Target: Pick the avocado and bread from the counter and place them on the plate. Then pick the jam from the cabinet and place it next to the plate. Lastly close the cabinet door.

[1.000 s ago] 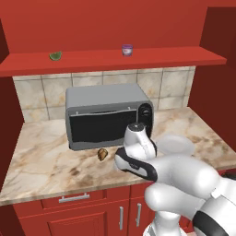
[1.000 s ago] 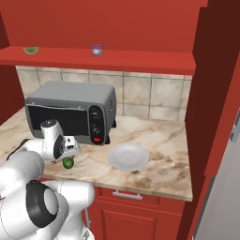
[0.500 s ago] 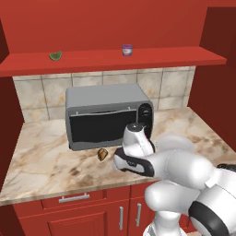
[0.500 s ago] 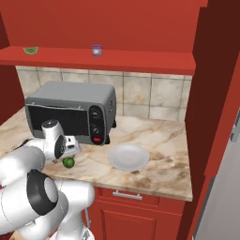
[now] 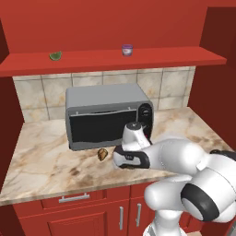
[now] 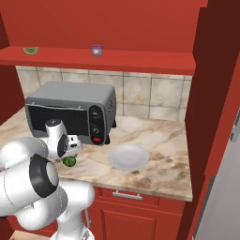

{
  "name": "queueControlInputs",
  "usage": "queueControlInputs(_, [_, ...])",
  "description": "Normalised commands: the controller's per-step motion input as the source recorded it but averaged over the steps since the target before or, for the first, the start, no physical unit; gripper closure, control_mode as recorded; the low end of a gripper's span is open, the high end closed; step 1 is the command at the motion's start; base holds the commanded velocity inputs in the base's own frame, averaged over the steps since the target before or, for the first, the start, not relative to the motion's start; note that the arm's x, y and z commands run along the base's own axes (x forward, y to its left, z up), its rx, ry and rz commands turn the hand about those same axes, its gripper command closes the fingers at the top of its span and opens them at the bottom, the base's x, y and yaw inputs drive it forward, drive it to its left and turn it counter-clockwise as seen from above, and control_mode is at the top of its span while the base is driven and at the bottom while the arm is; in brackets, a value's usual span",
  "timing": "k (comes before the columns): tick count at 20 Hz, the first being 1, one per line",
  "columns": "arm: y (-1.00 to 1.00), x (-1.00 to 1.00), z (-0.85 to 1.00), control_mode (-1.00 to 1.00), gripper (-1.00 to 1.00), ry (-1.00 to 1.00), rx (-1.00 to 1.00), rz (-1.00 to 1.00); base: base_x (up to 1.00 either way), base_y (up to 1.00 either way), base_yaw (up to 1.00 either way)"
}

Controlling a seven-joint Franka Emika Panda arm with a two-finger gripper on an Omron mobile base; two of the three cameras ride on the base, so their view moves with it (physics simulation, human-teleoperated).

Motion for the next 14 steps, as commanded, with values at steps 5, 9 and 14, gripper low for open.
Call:
queueControlInputs(5, [-0.2,-0.04,-0.27,-1.0,-1.0,0.0,0.0,0.0,0.0,0.0,0.0])
queueControlInputs(9, [-0.28,-0.13,-0.25,-1.0,-1.0,0.0,0.0,0.0,0.0,0.0,0.0])
queueControlInputs(14, [-0.2,-0.08,-0.24,-1.0,-1.0,0.0,0.0,0.0,0.0,0.0,0.0])
